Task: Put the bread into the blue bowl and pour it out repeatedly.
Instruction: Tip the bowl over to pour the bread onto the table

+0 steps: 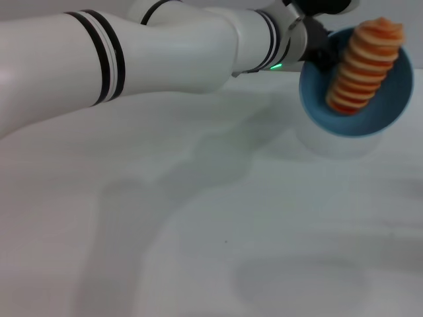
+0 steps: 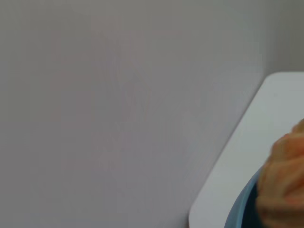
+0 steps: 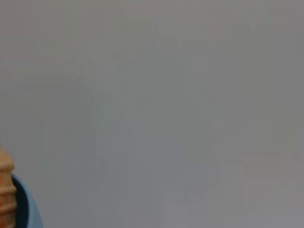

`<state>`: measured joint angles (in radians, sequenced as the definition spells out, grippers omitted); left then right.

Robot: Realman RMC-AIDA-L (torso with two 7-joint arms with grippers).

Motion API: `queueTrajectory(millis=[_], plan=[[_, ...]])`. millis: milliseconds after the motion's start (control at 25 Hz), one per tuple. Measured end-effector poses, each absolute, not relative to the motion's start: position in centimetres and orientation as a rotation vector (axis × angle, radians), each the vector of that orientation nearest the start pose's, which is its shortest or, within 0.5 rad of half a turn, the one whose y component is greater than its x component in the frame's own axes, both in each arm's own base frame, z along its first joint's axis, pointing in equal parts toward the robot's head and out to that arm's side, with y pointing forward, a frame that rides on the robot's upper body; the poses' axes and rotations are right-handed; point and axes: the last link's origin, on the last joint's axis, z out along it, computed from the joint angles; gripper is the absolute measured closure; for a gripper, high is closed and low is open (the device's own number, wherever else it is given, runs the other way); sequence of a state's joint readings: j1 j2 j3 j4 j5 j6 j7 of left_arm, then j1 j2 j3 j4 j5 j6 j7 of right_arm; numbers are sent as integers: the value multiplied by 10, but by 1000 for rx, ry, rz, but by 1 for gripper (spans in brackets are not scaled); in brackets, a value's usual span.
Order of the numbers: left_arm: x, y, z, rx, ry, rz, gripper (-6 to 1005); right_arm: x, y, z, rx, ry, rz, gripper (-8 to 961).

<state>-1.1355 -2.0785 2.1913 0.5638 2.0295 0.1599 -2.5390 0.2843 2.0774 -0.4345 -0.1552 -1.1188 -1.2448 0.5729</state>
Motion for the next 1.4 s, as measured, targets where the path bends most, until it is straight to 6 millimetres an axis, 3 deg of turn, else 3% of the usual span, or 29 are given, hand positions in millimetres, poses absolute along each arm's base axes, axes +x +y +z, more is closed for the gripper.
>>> queueTrajectory(millis=[360, 640, 1000, 1080, 1400], plan=[[-58, 450, -131, -2381, -52, -137, 1000, 404, 267, 40, -1430, 711, 682, 395], [-60, 451, -130, -2369, -50, -147, 1000, 403, 270, 33, -1402, 728, 675, 382], [-74, 447, -130, -2365, -156, -170, 1001, 394, 270, 19, -1488, 748, 712, 365], [-79, 449, -127, -2353, -206, -184, 1001, 385, 269, 9, -1622, 696, 707, 361], [-86, 450, -125, -2344, -243, -179, 1000, 379, 273, 3, -1653, 739, 753, 346]])
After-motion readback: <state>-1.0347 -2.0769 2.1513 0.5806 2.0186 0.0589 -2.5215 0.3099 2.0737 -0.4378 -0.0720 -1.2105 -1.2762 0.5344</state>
